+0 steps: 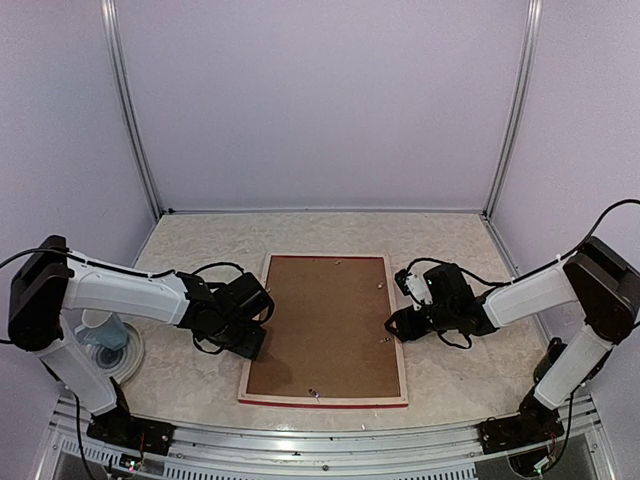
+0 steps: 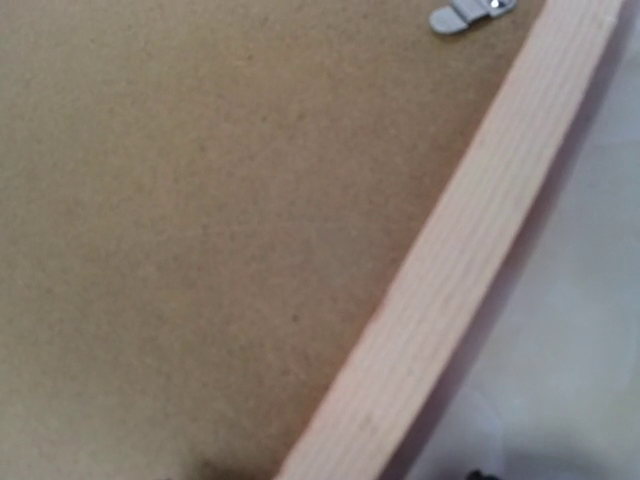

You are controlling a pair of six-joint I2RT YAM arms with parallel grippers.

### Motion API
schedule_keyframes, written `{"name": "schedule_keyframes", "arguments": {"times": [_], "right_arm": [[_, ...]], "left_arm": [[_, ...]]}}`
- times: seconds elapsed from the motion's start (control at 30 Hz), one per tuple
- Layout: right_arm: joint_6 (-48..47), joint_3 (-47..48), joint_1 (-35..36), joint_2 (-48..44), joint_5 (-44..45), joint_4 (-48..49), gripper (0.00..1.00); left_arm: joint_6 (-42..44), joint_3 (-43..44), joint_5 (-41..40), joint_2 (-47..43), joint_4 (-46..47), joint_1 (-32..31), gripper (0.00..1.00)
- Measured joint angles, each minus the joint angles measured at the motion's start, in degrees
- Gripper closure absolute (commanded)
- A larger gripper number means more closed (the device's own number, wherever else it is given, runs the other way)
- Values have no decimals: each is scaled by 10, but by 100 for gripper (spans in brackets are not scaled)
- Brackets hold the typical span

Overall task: Put the photo into the frame
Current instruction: Press the fastener onto the backboard.

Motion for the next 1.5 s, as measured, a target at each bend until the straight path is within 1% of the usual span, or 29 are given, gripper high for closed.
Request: {"name": "schedule_keyframes", "arguments": {"times": [0.2, 0.5, 0.67, 0.83, 0.9, 1.07, 1.3, 1.43, 1.5], "right_arm": [[0, 0, 0, 0, 0, 0, 37], [0, 2, 0, 1, 3, 0, 37], [0, 3, 0, 3, 5, 0, 37], [1, 3, 0, 3, 5, 1, 38], [1, 3, 0, 3, 4, 1, 38], [1, 4, 0, 4, 2, 1, 45], [5, 10, 1, 12, -10, 1, 54], [5, 12, 1, 14, -13, 1, 55], [5, 12, 1, 14, -13, 2, 56]], "left_arm": [[1, 0, 6, -1, -1, -4, 37], [3, 0, 11, -6, -23, -7, 41], [3, 0, 11, -8, -30, -9, 47], [3, 0, 12, -7, -28, -9, 49], [3, 0, 12, -7, -28, -9, 52], [-6, 0, 13, -5, -24, -10, 58], [-18, 0, 5, 1, -17, -17, 63], [-27, 2, 2, 4, -14, -21, 75], [-30, 2, 2, 6, -10, -21, 78]]}}
